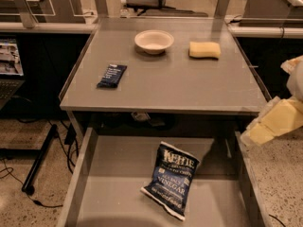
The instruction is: Pick blue chip bag from top drawer and place on counter
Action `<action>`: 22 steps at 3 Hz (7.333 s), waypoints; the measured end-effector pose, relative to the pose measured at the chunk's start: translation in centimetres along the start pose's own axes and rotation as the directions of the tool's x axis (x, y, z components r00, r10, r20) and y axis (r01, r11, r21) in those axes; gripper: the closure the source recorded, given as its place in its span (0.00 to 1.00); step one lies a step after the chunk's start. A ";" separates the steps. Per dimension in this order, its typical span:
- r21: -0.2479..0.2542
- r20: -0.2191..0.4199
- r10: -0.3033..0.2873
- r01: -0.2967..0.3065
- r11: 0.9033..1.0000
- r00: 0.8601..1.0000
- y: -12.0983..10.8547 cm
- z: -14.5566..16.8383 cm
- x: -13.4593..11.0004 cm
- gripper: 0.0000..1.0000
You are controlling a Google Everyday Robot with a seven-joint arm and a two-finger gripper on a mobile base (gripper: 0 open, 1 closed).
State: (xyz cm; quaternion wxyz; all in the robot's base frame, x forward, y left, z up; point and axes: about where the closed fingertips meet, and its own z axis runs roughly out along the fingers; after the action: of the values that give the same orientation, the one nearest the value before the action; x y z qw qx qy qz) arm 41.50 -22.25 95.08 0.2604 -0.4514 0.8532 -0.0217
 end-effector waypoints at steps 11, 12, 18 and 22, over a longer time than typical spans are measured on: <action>-0.153 0.005 0.593 -0.585 0.796 0.805 16.1 26.2 9.4 0.00; -0.214 0.013 0.646 -0.629 0.747 0.763 17.7 28.6 8.4 0.00; -0.304 0.100 0.566 -0.516 0.801 0.819 21.0 31.7 1.2 0.60; -0.322 0.214 0.416 -0.338 0.884 0.884 19.8 25.6 -4.8 1.00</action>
Offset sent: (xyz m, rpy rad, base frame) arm 0.0692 -0.0093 -0.0794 0.3308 -0.1703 -0.4184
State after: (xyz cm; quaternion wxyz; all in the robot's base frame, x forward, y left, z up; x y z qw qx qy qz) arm 40.51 -1.71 69.56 0.3111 -0.3053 0.8747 0.2120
